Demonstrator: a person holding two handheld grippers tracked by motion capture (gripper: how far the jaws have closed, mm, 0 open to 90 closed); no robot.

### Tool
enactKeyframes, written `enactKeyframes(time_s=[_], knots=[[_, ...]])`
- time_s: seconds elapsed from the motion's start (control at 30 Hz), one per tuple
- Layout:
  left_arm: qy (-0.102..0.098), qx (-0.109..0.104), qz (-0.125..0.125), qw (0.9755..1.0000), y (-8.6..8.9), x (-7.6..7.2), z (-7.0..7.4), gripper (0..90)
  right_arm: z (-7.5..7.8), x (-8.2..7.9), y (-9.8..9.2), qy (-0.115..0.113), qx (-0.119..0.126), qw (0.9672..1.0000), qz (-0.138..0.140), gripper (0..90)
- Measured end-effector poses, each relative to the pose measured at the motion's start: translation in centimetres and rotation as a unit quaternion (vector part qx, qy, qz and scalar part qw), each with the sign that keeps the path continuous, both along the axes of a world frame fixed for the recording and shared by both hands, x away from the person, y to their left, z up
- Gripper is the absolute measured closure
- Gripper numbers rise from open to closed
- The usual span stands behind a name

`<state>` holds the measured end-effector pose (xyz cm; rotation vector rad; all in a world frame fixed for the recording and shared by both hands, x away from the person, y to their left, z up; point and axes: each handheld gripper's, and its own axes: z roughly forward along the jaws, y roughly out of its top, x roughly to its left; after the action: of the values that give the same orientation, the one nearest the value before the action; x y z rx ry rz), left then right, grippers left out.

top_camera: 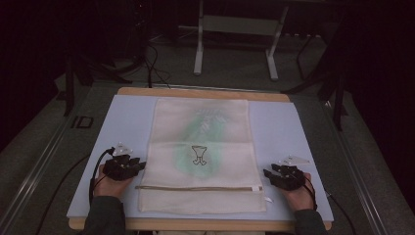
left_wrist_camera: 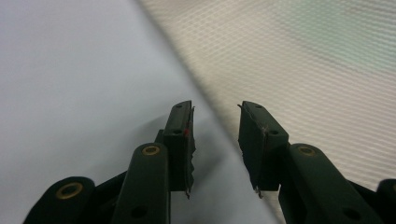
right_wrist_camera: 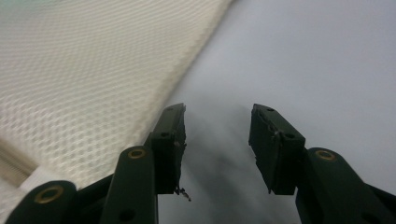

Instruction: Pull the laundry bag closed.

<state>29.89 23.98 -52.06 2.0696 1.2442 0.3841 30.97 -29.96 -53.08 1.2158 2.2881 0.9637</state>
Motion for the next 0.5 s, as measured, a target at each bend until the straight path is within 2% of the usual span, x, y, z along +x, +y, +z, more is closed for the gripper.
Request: enactKeyframes(time_s=[0.07,0.17,0.3,0.37,0.5], knots=[[-0.003,0.002,-0.006,1.0000,-0.1,0.0,0.0,64.2,0.0,0.0,0.1,0.000,-0.003,1.0000,0.004,55.0],[-0.005,-0.007,-0.006,0.9999,0.1,0.0,0.1,63.2,0.1,-0.1,0.7,0.001,-0.009,0.9998,0.017,55.8],[-0.006,-0.012,0.000,0.9999,0.5,0.0,0.1,62.7,0.2,-0.2,1.0,0.003,-0.002,0.9997,0.026,56.2],[-0.008,-0.012,0.004,0.9999,0.7,-0.1,0.2,62.7,0.2,-0.3,1.1,0.007,0.013,0.9995,0.029,56.3],[-0.005,-0.020,0.006,0.9998,0.8,-0.1,0.2,63.0,0.4,-0.4,1.2,0.008,0.015,0.9994,0.030,56.4]])
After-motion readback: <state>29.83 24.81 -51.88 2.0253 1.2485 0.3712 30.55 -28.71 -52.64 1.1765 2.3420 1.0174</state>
